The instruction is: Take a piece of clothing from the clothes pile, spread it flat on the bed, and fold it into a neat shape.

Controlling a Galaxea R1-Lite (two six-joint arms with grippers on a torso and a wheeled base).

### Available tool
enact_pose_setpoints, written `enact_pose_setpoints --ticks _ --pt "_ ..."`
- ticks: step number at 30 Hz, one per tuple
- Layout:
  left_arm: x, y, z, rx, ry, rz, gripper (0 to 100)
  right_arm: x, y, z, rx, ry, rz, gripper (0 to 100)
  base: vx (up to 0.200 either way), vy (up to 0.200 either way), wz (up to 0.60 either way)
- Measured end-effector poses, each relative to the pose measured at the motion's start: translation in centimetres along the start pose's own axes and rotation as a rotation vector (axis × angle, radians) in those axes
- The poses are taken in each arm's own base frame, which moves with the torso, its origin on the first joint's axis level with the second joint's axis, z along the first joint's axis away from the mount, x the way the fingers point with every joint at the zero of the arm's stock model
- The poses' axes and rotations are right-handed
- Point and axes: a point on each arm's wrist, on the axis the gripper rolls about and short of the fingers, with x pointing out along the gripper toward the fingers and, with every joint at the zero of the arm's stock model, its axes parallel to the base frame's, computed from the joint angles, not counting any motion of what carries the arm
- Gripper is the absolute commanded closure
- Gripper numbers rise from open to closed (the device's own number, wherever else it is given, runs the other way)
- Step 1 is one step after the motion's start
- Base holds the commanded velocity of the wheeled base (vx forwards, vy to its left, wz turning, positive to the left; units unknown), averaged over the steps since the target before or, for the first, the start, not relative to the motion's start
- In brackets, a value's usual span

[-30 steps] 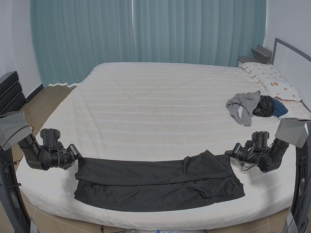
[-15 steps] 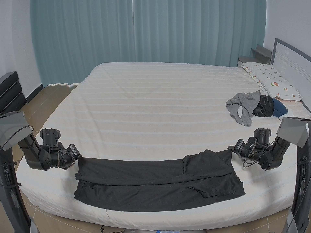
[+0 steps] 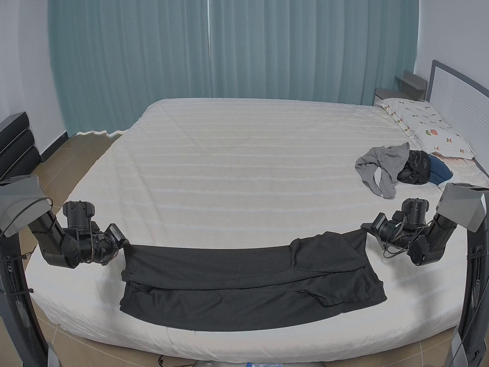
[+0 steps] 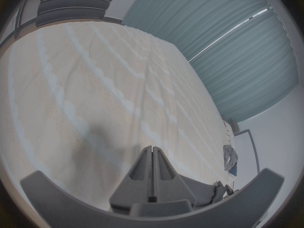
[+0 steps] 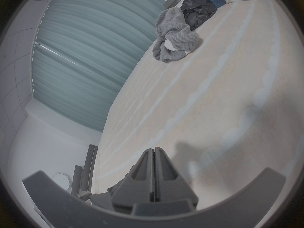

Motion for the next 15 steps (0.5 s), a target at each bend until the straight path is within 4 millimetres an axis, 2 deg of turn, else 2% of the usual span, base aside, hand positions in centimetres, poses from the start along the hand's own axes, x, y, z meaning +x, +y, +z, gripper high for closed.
enact_pose_setpoints --ticks 12,13,14,15 --pt "1.3 0.0 -0.2 0.011 -0.011 -0.023 100 0.5 -0.6 0.1 0.002 -0.021 -0.016 100 0.0 0.0 0.0" --pt "1.4 0.0 -0.3 0.012 -0.01 -0.022 100 0.6 -0.7 0.1 0.002 -0.019 -0.017 0 0.0 0.0 0.0" --pt "1.4 0.0 -0.3 0.013 -0.009 -0.022 100 0.6 -0.7 0.0 0.003 -0.018 -0.018 0 0.0 0.0 0.0" --pt "1.5 -0.1 -0.4 0.013 -0.006 -0.022 0 0.6 -0.8 0.0 0.003 -0.017 -0.019 0 0.0 0.0 0.0"
